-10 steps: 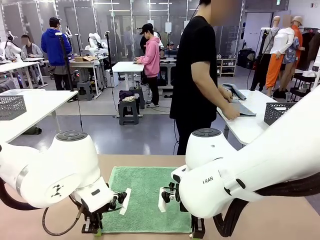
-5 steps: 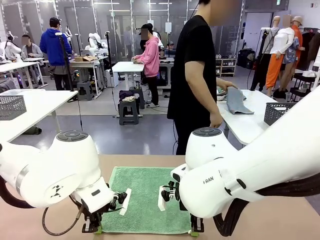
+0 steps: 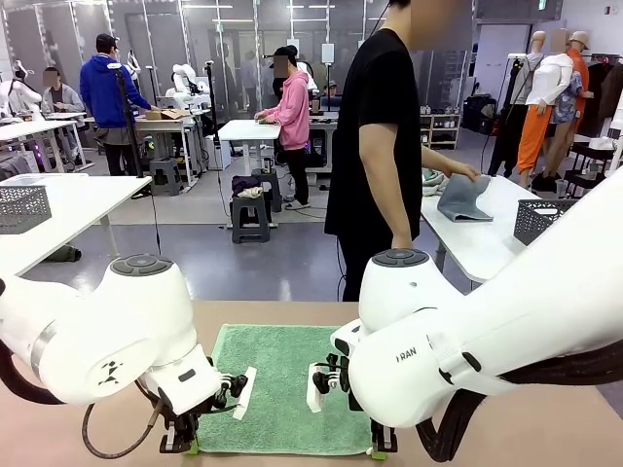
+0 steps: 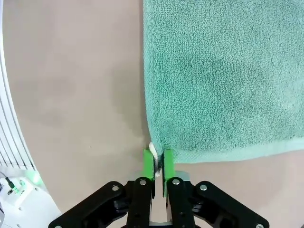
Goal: Fold the towels and place them in the basket.
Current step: When a person lays out a Towel with hook on the table, fold it in half twice.
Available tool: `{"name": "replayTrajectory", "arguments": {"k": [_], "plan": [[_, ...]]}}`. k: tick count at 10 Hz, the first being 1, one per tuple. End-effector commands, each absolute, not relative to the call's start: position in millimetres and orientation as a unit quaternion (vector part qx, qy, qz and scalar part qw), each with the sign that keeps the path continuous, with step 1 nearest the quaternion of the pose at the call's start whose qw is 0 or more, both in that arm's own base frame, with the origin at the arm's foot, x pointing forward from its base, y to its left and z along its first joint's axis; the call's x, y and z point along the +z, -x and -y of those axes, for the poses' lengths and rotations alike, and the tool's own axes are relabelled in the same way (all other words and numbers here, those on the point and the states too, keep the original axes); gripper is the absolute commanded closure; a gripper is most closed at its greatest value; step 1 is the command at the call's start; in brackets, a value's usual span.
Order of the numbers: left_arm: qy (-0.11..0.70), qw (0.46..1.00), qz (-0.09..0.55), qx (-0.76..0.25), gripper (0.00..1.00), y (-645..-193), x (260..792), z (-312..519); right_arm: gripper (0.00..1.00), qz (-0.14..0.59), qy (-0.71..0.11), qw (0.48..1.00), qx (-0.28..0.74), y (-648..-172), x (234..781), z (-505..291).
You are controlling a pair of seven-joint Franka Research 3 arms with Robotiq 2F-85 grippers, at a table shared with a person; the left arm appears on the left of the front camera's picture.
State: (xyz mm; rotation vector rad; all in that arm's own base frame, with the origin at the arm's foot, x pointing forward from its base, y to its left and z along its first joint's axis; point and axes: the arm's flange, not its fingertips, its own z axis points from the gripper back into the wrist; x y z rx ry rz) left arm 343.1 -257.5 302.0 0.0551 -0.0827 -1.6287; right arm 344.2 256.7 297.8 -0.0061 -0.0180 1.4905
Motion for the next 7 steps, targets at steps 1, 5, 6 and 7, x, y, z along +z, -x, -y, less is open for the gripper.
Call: {"name": "replayTrajectory", "arguments": {"k": [1,5,6,7], "plan": [[-0.024,0.686,0.037,-0.727,1.0,-343,302,257,1.0,0.009,0.001,0.735,0.678,-345,298,-256],[-0.025,0.685,0.037,-0.727,0.96,-343,302,257,0.9,0.008,0.003,0.735,0.678,-344,298,-257],[-0.023,0.687,0.044,-0.725,0.96,-342,310,254,0.9,0.013,0.0,0.736,0.677,-346,302,-252],[-0.023,0.686,0.05,-0.725,0.96,-342,321,250,0.9,0.013,0.011,0.73,0.683,-349,312,-253]]}}
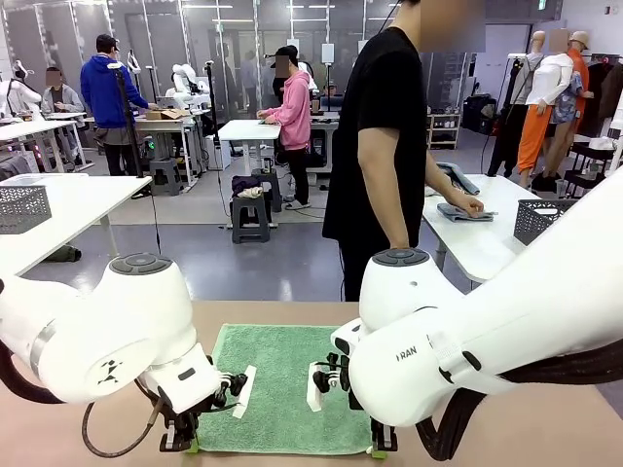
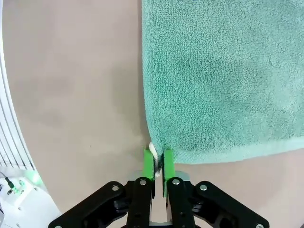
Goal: Fold the towels and place them in the basket.
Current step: When a person lays out a Towel with hook on the table, fold it in half twice.
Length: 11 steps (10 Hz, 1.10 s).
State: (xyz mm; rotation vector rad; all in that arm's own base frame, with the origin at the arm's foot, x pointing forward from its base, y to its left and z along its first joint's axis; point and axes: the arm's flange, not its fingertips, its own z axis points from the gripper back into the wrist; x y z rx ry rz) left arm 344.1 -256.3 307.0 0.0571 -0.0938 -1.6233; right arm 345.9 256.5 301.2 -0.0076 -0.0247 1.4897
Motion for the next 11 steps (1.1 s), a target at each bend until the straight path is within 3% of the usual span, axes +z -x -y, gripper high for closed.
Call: {"name": "replayTrajectory", "arguments": {"k": [1,6,11], "plan": [[-0.035,0.686,0.054,-0.724,0.96,-344,333,247,0.9,0.018,0.018,0.726,0.688,-354,324,-254],[-0.067,0.673,0.066,-0.734,0.96,-367,382,247,0.9,0.033,0.036,0.706,0.706,-391,376,-269],[-0.057,0.67,0.068,-0.737,0.96,-382,404,254,0.9,0.028,0.051,0.73,0.681,-408,386,-265]]}}
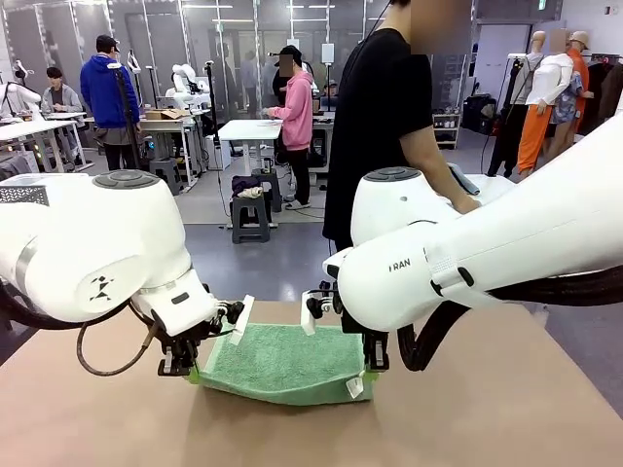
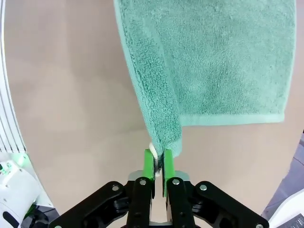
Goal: Fold the towels and place them in the basket.
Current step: When a person lays out a Towel with hook on the table, fold it in half twice.
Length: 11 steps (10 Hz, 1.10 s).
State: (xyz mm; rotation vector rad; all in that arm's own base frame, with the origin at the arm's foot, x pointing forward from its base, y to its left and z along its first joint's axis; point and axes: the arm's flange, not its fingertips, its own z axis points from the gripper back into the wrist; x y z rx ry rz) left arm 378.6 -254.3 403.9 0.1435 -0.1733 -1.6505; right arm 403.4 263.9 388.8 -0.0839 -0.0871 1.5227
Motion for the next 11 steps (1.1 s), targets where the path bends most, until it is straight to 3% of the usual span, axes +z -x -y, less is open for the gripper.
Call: {"name": "replayTrajectory", "arguments": {"k": [1,8,11], "plan": [[-0.064,0.674,0.078,-0.732,0.96,-376,403,254,0.9,0.042,0.037,0.72,0.692,-401,391,-267],[-0.063,0.673,0.076,-0.733,0.96,-378,403,254,0.9,0.039,0.038,0.72,0.692,-402,388,-267],[-0.054,0.663,0.063,-0.744,0.96,-416,417,248,0.9,0.019,0.01,0.728,0.686,-441,401,-259]]}}
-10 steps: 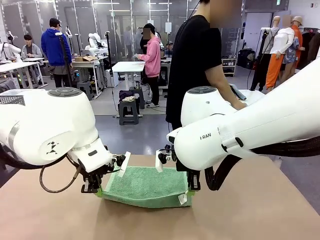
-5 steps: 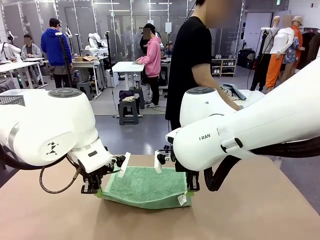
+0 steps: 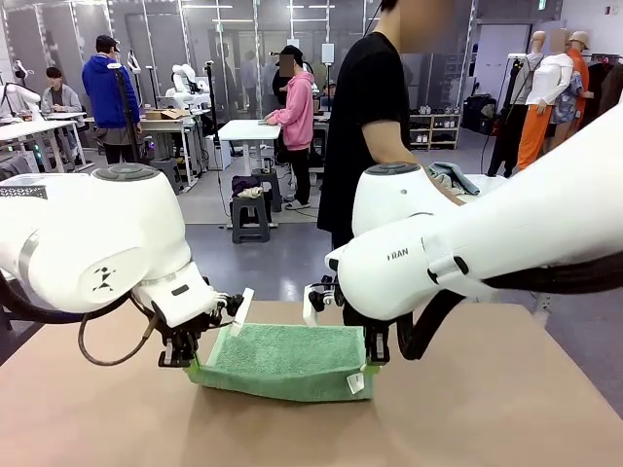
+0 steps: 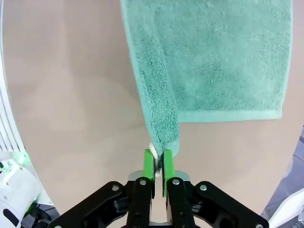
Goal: Fold the towels and place them in the basket.
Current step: When a person lays out a Towel with hook on the table, fold it in half twice.
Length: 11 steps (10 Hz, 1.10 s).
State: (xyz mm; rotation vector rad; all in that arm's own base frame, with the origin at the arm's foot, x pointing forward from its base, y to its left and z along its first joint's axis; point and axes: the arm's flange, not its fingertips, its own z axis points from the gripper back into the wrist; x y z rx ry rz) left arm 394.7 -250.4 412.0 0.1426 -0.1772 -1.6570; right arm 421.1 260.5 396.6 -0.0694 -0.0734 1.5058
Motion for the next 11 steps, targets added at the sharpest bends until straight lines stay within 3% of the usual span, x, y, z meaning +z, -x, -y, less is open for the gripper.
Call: {"name": "replayTrajectory", "arguments": {"k": [1,11], "plan": [[-0.046,0.663,0.063,-0.745,0.96,-433,418,246,0.9,0.019,0.006,0.73,0.683,-455,402,-255],[-0.007,0.669,0.053,-0.742,0.96,-561,408,229,0.9,0.036,-0.01,0.72,0.693,-564,372,-234]]}}
